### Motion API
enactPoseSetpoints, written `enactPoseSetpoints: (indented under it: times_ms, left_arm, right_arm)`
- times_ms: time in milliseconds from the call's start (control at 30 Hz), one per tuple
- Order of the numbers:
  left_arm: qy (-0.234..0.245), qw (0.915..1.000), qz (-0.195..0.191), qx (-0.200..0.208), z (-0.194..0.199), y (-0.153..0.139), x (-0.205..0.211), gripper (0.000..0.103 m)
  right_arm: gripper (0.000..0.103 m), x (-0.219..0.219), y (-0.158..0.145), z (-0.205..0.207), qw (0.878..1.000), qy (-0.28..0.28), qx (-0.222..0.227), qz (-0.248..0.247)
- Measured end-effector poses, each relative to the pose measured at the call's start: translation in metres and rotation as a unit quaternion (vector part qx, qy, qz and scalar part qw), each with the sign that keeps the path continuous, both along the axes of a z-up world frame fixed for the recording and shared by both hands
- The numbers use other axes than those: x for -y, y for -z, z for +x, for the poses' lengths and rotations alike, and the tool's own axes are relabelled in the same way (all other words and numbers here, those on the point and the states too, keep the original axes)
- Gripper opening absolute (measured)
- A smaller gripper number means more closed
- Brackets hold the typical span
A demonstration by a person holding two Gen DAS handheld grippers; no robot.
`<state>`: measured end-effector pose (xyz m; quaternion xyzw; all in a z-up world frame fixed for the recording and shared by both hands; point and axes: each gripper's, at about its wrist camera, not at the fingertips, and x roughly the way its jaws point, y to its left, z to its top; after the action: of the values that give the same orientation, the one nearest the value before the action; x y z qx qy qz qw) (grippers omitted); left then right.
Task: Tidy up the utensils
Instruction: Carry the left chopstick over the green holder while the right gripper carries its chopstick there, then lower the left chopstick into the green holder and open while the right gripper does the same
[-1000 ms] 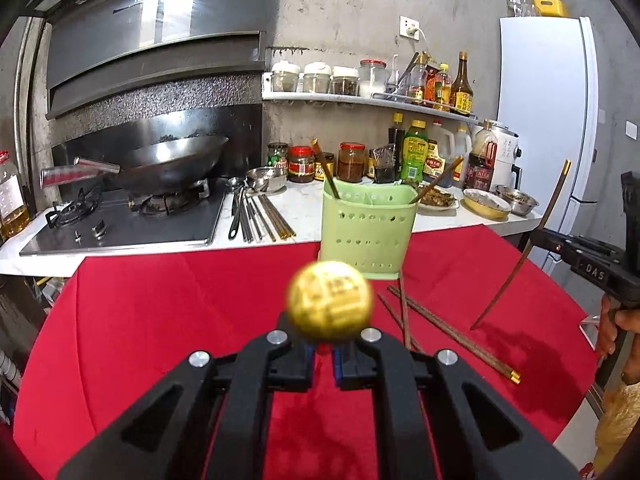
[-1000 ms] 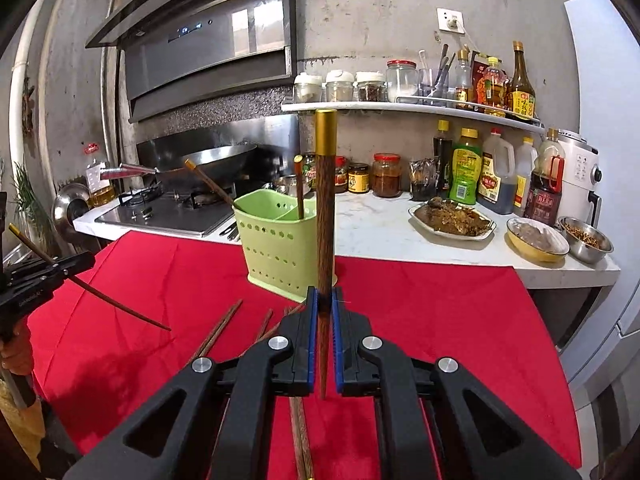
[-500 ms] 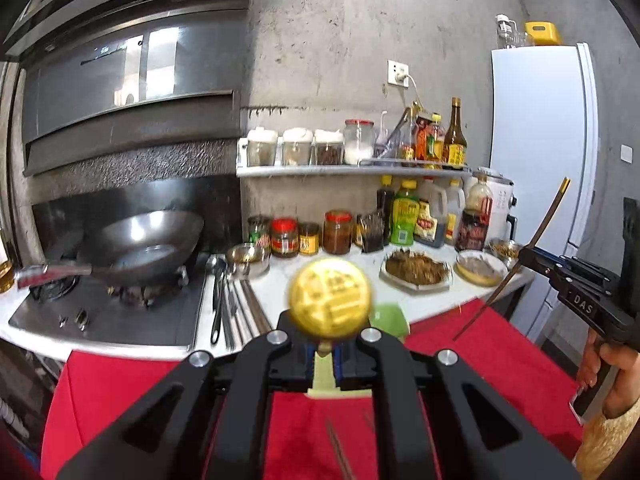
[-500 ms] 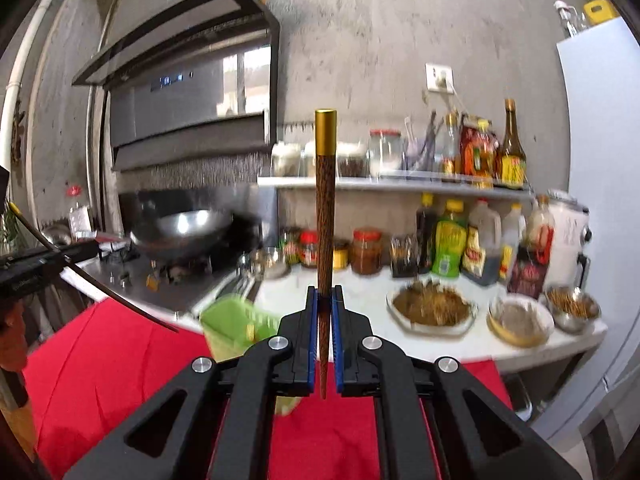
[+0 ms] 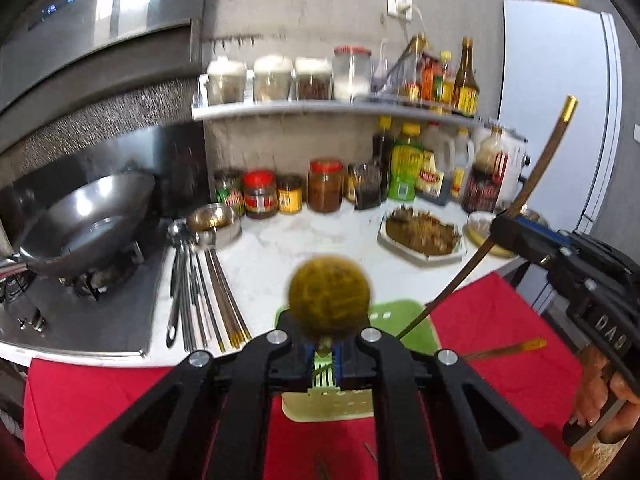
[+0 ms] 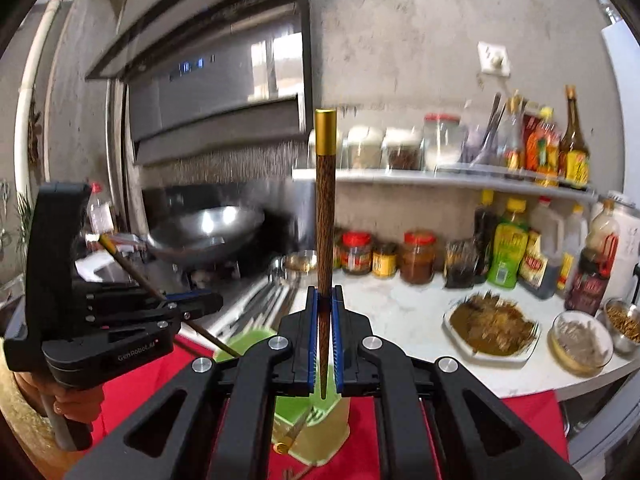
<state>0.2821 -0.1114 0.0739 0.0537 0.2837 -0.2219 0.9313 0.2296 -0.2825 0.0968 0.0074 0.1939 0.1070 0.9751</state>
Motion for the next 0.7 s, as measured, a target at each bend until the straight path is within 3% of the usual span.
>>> enactPoseSetpoints:
  times_ms: [67,133,200,467,600,700]
  left_arm:
    - [-0.007,1.0000,0.005,0.002,0.002,0.004,-0.001,0.006]
    - [-0.006,1.0000,-0.001,0.001,0.001,0.002,-0.003,0.012]
    - [-0.007,0.9998,-0.017,0.010,-0.006,-0.009,-0.008,0.038]
    - [-0.041,0.9954,-0.035,0.079,-0.078,-0.059,-0.037,0.040]
    - [-0.071,0.9932,-0.020,0.090,-0.119,-0.051,-0.057,0.041]
    - [-0.092,0.9928,-0.010,0.076,-0.147,-0.030,-0.075,0.041]
  right_arm:
    - [0.010,-0.001,0.010,0.007,1.000,-0.001,-0.018,0.001]
    - [0.017,0.002,0.011,0.007,1.000,-0.002,-0.021,0.007]
    - [0.032,0.007,0.003,-0.001,1.000,0.007,-0.011,0.014]
    - [0.036,0.029,-0.040,-0.075,0.998,0.037,0.040,0.018]
    - [0.036,0.036,-0.035,-0.119,0.998,0.044,0.041,0.014]
    - [0.036,0.037,-0.020,-0.151,0.998,0.046,0.029,0.012]
